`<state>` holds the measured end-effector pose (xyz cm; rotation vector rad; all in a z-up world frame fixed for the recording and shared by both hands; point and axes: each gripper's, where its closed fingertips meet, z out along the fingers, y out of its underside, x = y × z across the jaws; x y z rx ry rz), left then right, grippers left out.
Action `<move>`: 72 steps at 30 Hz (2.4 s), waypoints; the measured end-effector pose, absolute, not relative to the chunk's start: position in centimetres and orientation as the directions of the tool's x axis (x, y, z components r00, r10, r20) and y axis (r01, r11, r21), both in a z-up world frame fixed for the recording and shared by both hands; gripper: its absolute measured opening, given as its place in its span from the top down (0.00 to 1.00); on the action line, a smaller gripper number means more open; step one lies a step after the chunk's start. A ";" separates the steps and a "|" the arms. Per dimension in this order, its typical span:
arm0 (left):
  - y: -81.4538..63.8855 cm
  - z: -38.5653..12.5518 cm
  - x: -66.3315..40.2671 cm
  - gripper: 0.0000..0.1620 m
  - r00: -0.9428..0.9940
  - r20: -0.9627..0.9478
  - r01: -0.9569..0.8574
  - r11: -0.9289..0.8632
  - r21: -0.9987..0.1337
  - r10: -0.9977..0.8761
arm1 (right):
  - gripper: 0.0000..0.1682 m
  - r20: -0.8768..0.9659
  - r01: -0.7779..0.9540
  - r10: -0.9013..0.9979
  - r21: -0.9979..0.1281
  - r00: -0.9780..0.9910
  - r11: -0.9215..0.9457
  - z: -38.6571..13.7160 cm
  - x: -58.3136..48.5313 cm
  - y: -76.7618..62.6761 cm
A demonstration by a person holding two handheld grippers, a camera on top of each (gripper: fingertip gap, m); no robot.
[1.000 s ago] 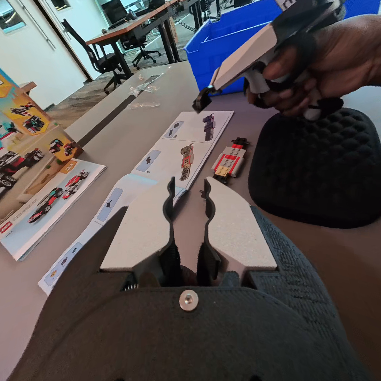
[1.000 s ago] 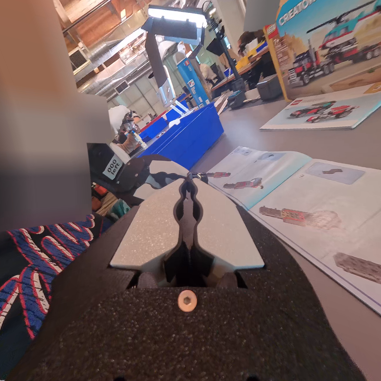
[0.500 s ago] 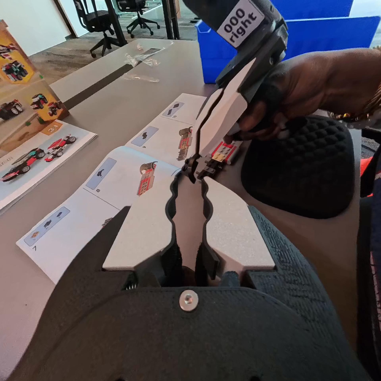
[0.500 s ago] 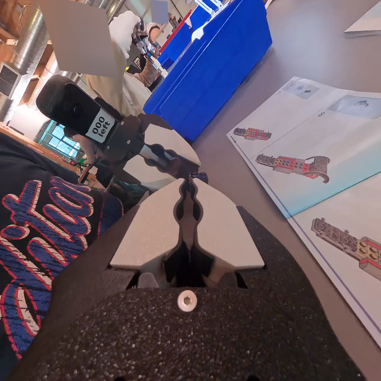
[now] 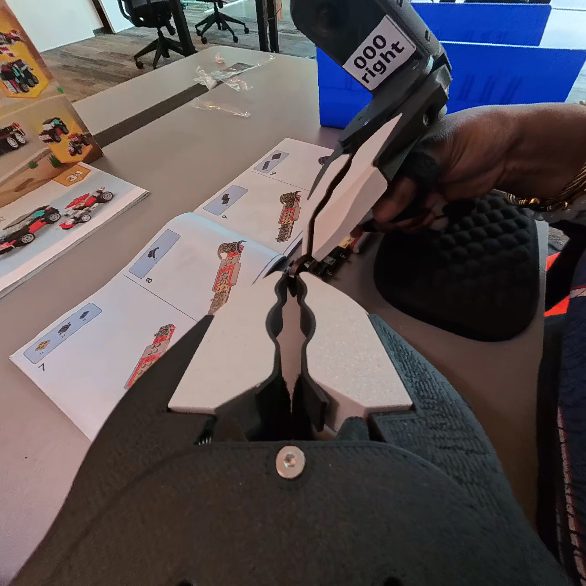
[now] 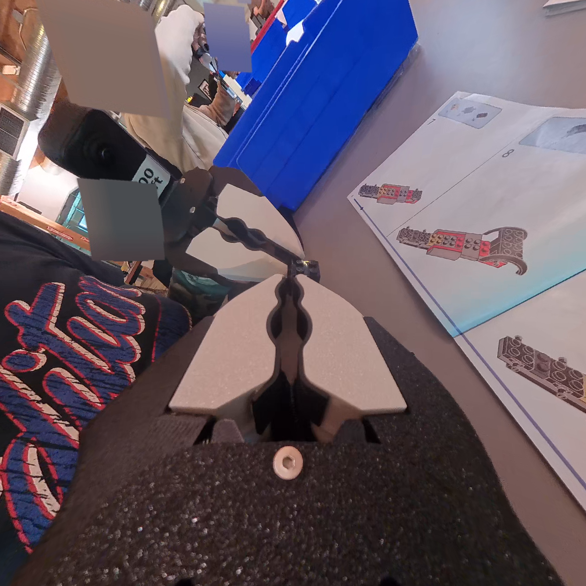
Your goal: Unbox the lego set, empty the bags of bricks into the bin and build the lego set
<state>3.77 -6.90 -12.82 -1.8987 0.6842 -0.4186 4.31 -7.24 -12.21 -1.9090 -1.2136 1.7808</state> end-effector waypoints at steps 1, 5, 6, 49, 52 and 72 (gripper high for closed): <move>-6.9 -13.0 3.7 0.97 0.777 -0.005 -0.271 -0.328 -0.905 -0.629 | 0.98 -0.698 0.401 0.710 -0.680 -0.094 -0.614 -12.4 4.2 -7.3; -7.0 -14.6 3.1 0.97 0.789 0.062 -0.279 -0.447 -0.850 -0.611 | 0.95 -0.676 0.453 0.736 -0.670 -0.045 -0.588 -13.5 4.1 -7.3; -7.0 -15.0 2.8 0.97 0.796 0.078 -0.277 -0.477 -0.834 -0.600 | 0.94 -0.662 0.458 0.748 -0.677 -0.036 -0.577 -13.6 4.1 -7.2; -6.6 -14.9 1.4 0.73 0.759 0.341 -0.060 -0.581 -0.811 -0.554 | 0.48 0.060 0.115 0.877 -0.993 0.477 0.006 -9.5 10.3 -3.1; -7.9 -11.9 1.7 0.73 0.655 0.395 0.014 -0.512 -0.859 -0.644 | 0.49 0.047 0.100 0.880 -0.995 0.472 0.000 -9.3 10.4 -3.1; -11.4 -16.8 -24.8 0.83 0.988 0.074 -0.073 -0.835 -0.545 -0.135 | 0.54 -0.126 -0.277 0.911 -0.961 0.392 -0.014 -5.5 13.5 -3.6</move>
